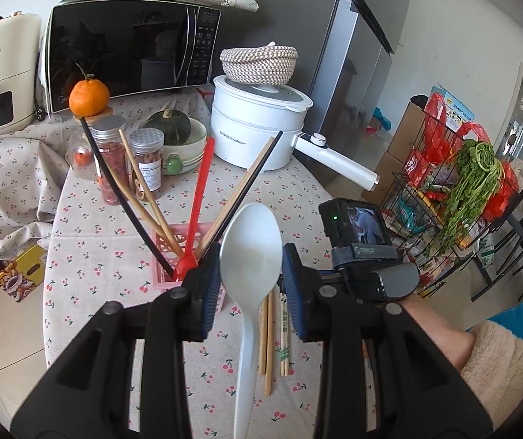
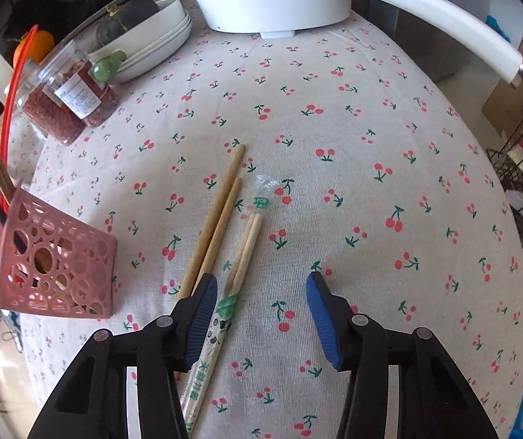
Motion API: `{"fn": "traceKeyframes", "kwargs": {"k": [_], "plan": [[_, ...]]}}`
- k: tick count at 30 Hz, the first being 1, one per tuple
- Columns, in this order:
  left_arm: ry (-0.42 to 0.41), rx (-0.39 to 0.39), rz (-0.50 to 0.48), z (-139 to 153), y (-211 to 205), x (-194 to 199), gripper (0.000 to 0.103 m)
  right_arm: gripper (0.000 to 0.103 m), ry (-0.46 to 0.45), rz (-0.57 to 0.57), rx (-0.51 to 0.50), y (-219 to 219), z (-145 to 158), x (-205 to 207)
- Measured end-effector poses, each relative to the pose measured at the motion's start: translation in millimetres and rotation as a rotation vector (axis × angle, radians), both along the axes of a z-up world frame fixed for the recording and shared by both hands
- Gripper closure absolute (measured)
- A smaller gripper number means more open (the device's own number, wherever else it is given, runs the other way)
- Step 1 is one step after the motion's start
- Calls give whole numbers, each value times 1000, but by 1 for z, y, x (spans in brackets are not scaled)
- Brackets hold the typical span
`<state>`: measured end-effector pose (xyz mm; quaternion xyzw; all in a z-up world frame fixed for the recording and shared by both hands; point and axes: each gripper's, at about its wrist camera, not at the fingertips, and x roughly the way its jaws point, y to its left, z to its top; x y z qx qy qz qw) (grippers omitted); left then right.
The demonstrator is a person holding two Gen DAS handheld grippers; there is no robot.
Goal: Organize utensils
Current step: 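Lift the white spoon toward the basket with left tool while right tool grasps a wooden chopstick, then lower the white spoon into the basket with left tool while right tool carries the wooden chopstick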
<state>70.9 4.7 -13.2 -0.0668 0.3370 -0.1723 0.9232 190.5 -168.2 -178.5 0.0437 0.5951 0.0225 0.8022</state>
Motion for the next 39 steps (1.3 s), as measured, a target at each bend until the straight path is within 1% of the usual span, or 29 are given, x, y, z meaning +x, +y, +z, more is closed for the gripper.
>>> {"fn": "traceKeyframes", "kwargs": {"k": [2, 3, 4, 5, 7, 8, 10, 13, 16, 18, 20, 27, 31, 34, 36, 39], "plan": [[-1, 7, -5, 0, -1, 0, 68, 58, 3, 28, -90, 12, -2, 1], [0, 10, -7, -1, -1, 0, 68, 60, 2, 38, -116, 16, -2, 0], [0, 12, -7, -1, -1, 0, 68, 65, 8, 42, -116, 18, -1, 0], [1, 14, -7, -2, -1, 0, 68, 67, 21, 43, -108, 19, 0, 1], [2, 14, -6, -2, -2, -1, 68, 78, 35, 55, -95, 20, 0, 0], [0, 15, -5, -2, -2, -1, 68, 82, 38, 61, -90, 19, 0, -1], [-3, 18, -5, -2, -3, -2, 68, 92, 45, 63, -72, 19, 1, -5], [-11, 24, -3, -2, -4, -2, 68, 97, 46, 43, -8, 9, 2, -9], [-19, 24, 6, -2, -4, -3, 68, 98, 38, 15, 65, -10, 5, -17], [-30, 20, 13, 0, -3, -4, 68, 98, 7, 5, 106, -20, 14, -21], [-45, 11, 20, 3, -1, -5, 68, 98, -39, 2, 146, -28, 30, -27], [-112, -46, 58, 15, 4, -9, 68, 98, -219, -7, 226, -43, 86, -53], [-161, -78, 78, 24, 6, -11, 68, 98, -316, -12, 269, -51, 117, -63], [-214, -105, 101, 31, 9, -10, 68, 98, -390, -8, 291, -53, 137, -71], [-258, -113, 132, 36, 12, -7, 68, 98, -421, 0, 302, -54, 147, -76], [-311, -129, 178, 40, 16, 4, 68, 98, -450, 9, 316, -55, 155, -77]]}}
